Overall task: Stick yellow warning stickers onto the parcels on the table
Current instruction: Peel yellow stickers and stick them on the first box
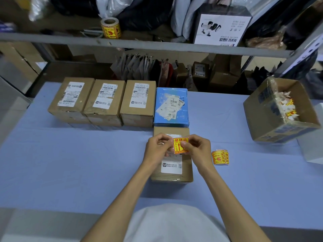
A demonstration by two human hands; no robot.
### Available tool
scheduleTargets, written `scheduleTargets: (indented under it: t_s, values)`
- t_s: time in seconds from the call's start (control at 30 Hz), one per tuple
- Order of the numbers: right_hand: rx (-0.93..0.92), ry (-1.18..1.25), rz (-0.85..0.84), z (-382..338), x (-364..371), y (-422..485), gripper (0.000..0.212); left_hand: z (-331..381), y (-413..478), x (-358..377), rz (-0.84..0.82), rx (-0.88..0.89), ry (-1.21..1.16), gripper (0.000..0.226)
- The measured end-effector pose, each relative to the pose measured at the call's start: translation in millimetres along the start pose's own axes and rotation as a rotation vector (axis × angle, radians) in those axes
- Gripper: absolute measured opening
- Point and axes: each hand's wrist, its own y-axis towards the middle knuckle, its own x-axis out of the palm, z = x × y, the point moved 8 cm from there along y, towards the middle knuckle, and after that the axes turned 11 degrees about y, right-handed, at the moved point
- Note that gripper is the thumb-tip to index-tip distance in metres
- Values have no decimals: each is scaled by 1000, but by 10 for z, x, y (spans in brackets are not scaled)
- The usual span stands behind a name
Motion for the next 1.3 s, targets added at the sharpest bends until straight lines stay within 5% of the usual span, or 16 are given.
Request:
scheduleTargets:
  t_s: [0.3, 0.87, 1.3]
  values:
    - [-70, 37, 60, -73, -112, 32, 12, 59, -65, 142, -138, 46, 77, 13]
    - [-145, -112, 153, -65, -208, 24, 19, 18, -37, 151, -156, 47, 20, 12]
    - [-48, -47, -49, 8, 71, -50, 11, 12, 9, 134, -118, 82, -76, 6]
